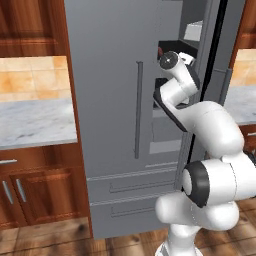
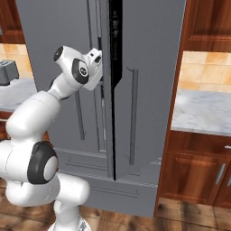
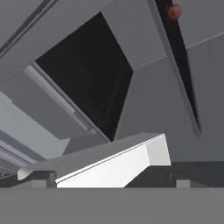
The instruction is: Move the hot dog bun to the plate on the dining table and place the condiment next to that plate. Then navigate to the fridge and take the sausage and place it on the plate as well.
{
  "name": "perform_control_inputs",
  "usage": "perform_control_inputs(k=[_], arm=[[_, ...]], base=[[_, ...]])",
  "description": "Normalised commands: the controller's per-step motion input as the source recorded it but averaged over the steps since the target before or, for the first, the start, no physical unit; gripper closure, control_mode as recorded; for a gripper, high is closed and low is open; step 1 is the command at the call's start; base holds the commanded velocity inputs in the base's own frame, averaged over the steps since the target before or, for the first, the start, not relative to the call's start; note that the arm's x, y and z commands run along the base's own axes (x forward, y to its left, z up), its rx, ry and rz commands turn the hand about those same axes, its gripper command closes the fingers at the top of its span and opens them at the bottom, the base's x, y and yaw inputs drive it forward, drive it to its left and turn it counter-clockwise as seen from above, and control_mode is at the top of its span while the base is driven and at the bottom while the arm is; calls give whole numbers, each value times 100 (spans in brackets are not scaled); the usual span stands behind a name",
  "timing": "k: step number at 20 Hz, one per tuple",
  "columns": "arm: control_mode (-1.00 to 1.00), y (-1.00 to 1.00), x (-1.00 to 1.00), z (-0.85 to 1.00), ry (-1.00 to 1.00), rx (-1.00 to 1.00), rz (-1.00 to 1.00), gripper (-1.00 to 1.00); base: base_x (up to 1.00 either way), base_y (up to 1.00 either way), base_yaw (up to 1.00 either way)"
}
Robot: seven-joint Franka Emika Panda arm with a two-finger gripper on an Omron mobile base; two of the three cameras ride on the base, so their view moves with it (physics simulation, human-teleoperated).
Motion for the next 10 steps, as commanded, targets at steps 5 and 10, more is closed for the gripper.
perform_control_inputs(k=[5,10], arm=[[-100,-71,-42,0,-3,0,-4,-100],[-100,-79,-27,3,-1,0,-3,-100]], base=[[0,0,0],[0,0,0]])
